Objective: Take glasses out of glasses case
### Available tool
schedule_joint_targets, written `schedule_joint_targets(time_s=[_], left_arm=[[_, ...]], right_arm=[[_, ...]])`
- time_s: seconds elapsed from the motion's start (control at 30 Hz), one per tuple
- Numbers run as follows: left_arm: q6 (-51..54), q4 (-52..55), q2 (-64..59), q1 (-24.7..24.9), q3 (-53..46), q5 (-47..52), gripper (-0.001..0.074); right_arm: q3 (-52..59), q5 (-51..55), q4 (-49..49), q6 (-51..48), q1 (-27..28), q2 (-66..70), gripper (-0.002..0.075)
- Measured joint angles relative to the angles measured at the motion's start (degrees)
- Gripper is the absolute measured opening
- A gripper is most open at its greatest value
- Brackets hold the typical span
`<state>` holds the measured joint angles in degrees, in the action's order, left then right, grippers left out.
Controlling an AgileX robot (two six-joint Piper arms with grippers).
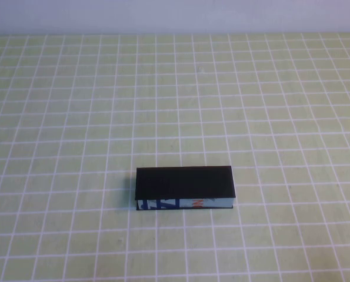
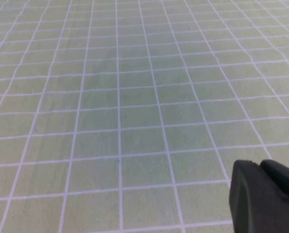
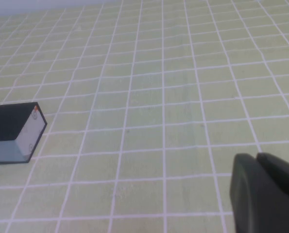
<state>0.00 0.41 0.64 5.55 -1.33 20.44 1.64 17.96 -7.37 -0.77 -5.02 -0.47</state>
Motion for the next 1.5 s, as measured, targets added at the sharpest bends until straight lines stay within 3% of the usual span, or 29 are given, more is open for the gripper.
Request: schedule_joint_targets(time_s=[1.0,1.1,1.3,1.5], left_arm=[[-0.3,-0.4,0.0,0.0,0.0,-0.4,-0.0004],[-0.6,-4.5,0.0,0.0,0.0,-2.5,-0.0004],[-1.5,-25.0,0.0,0.0,-0.1,-11.4,-0.0004],[-2.0,-32.1,-0.3,0.0,0.0,-15.1,-0.0004]], right_arm=[[0.0,0.0,0.0,0.0,0.0,0.0,-0.0017],[0.0,0.0,0.0,0.0,0.0,0.0,-0.0017],[0.0,0.0,0.0,0.0,0.0,0.0,-0.0017],[0.0,0.0,0.0,0.0,0.0,0.0,-0.0017]])
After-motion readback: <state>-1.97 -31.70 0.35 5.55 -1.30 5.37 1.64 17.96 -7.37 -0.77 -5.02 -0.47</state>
